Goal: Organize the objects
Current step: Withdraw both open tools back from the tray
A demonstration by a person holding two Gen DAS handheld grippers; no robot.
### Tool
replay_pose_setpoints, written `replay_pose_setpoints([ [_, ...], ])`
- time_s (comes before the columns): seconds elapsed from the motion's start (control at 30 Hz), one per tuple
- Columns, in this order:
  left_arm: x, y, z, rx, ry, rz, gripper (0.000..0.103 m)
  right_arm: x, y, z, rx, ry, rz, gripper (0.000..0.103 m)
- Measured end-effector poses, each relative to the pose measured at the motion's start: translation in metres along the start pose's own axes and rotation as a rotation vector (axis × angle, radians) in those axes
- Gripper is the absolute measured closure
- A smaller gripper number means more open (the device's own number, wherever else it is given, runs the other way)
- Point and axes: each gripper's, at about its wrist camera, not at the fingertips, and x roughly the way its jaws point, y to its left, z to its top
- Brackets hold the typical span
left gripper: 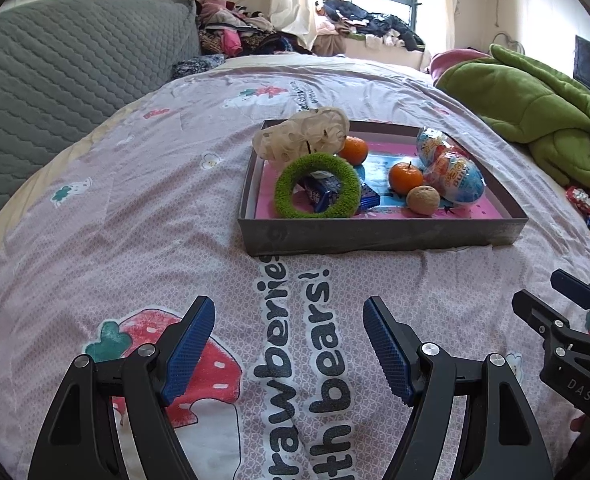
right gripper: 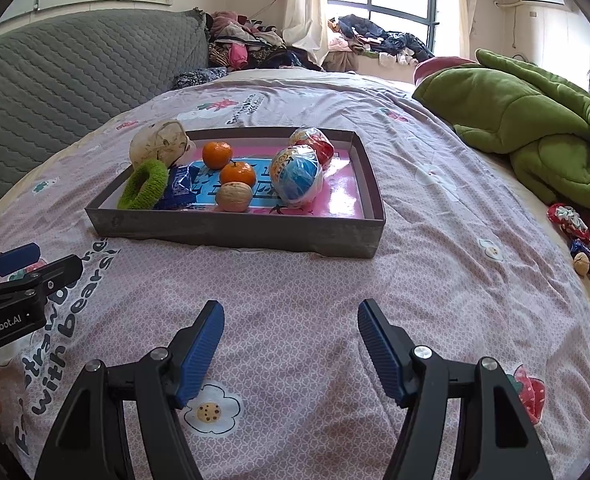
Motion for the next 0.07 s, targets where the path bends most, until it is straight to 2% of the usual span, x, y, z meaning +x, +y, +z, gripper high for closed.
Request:
replay_pose_setpoints([
  [0.07, 0.0003, -0.0012, -0.0001, 0.008, 0.003, 0.011, 0.025, 0.0003, 0.0, -0.0003, 0.0, 0.001, 0.002, 0.034],
])
